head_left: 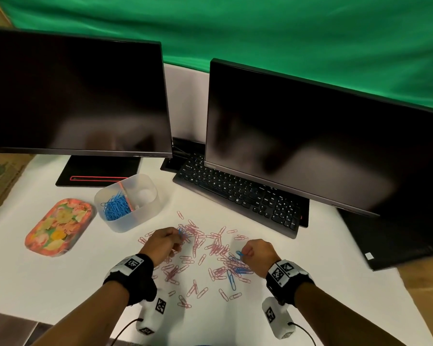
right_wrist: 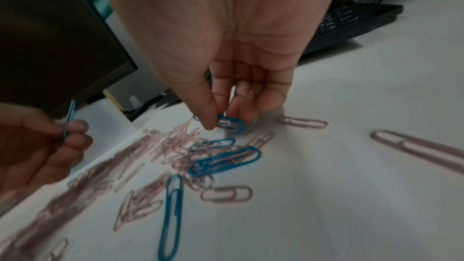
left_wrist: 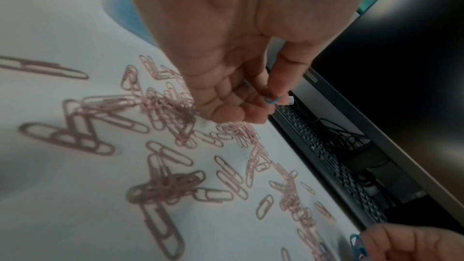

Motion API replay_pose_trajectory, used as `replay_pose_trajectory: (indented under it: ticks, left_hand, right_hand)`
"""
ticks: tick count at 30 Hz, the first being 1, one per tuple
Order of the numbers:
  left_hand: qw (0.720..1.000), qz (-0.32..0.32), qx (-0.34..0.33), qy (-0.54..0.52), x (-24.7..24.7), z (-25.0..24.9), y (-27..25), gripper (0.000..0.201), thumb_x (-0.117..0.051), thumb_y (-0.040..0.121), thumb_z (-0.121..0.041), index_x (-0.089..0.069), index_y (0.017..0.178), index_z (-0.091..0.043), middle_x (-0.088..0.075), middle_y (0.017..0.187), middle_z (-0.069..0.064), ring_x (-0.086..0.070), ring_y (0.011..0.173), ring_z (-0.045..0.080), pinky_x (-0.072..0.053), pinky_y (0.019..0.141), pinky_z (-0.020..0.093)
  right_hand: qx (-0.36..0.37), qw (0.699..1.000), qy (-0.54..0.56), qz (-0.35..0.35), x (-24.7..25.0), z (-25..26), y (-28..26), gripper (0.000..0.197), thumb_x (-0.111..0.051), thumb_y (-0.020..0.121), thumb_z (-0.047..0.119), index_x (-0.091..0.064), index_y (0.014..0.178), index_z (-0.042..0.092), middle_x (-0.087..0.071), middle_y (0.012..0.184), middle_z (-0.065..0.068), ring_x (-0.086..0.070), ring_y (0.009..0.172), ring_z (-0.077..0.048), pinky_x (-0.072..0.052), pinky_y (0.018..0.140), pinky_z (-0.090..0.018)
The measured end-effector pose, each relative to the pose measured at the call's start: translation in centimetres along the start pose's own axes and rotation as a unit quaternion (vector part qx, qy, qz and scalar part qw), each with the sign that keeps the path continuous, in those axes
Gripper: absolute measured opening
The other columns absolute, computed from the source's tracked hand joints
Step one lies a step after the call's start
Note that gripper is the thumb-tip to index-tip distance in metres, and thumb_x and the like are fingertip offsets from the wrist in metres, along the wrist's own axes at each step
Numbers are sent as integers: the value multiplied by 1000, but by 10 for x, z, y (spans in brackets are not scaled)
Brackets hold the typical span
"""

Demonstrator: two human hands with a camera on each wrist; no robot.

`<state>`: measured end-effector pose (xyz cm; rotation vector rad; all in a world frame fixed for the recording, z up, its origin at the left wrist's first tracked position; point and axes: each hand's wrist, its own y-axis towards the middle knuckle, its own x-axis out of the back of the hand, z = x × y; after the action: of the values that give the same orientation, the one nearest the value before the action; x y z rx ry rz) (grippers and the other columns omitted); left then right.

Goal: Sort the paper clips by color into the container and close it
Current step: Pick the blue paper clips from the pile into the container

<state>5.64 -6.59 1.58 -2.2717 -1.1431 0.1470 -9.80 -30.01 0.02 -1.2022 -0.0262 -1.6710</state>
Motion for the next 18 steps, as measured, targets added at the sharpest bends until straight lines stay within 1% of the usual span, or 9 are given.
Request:
replay_pose_trajectory:
  ticks: [2, 5, 8, 10, 11, 13, 15, 16, 18]
  left_hand:
    - [998, 10, 7, -61, -4, -3, 2, 25, -45, 84, 7, -60, 69, -5, -59, 69, 13, -55, 64, 25, -39, 57, 28]
    - [987, 34, 18, -155, -15, -11, 1, 19, -40, 78, 9, -51, 69, -3, -53, 66, 15, -50, 54, 23, -38, 52, 26]
    - [975, 69, 22, -209, -28, -18, -2, 9, -41, 60, -1, -44, 67, -6, -47, 63, 12, -43, 51, 20, -34, 49, 25]
    - [975, 76, 23, -207, -38, -20, -4, 7, -42, 61, -5, -43, 67, -8, -45, 62, 10, -39, 51, 19, -32, 49, 26]
    - [979, 73, 23, -190, -44, -19, -3, 1, -45, 65, -9, -45, 66, -9, -45, 61, 9, -38, 51, 19, -31, 50, 27]
    - [992, 67, 9, -102, -56, -15, -1, 20, -50, 75, -23, -50, 57, -15, -45, 58, 7, -38, 50, 19, -32, 52, 28]
    - [997, 79, -12, 13, -69, -12, -1, 35, -48, 81, -35, -45, 50, -21, -41, 54, 3, -35, 49, 17, -30, 53, 28]
    - [994, 89, -19, 59, -76, -10, -2, 36, -45, 85, -35, -41, 51, -22, -38, 54, 0, -33, 50, 16, -27, 54, 28]
    - [984, 102, -45, 142, -89, -5, -4, 35, -41, 92, -27, -38, 58, -21, -39, 58, -3, -34, 54, 15, -26, 55, 28]
  right_hand:
    - [5, 999, 48, 3, 6, -2, -2, 9, -69, 81, 16, -67, 77, 24, -65, 82, 6, -59, 79, -12, -41, 61, -9]
    - [8, 978, 202, 53, 15, -6, -5, 17, -66, 80, 3, -65, 81, 20, -69, 76, -1, -61, 71, -19, -49, 63, -25]
    - [-21, 926, 371, 69, 21, -6, -10, 23, -59, 82, -10, -63, 95, 9, -64, 71, -11, -59, 60, -23, -49, 57, -30]
    - [-49, 885, 457, 73, 22, -6, -12, 26, -52, 83, -14, -62, 98, 5, -57, 70, -14, -57, 57, -26, -49, 54, -30]
    - [-61, 869, 485, 73, 22, -7, -13, 27, -49, 83, -15, -61, 98, 4, -55, 70, -15, -56, 57, -27, -49, 55, -30]
    - [-79, 849, 518, 67, 21, -8, -14, 26, -45, 81, -14, -60, 94, 3, -52, 71, -16, -55, 57, -28, -49, 56, -31]
    - [-91, 844, 526, 60, 19, -9, -15, 19, -50, 76, -9, -58, 88, 5, -51, 67, -14, -54, 55, -26, -46, 54, -30]
    - [-94, 848, 519, 58, 19, -11, -16, 15, -52, 75, -5, -57, 85, 6, -51, 64, -11, -52, 54, -25, -44, 53, -29]
    - [-103, 859, 499, 56, 17, -13, -16, 7, -54, 81, 1, -54, 80, 7, -49, 62, -9, -48, 50, -23, -37, 50, -26]
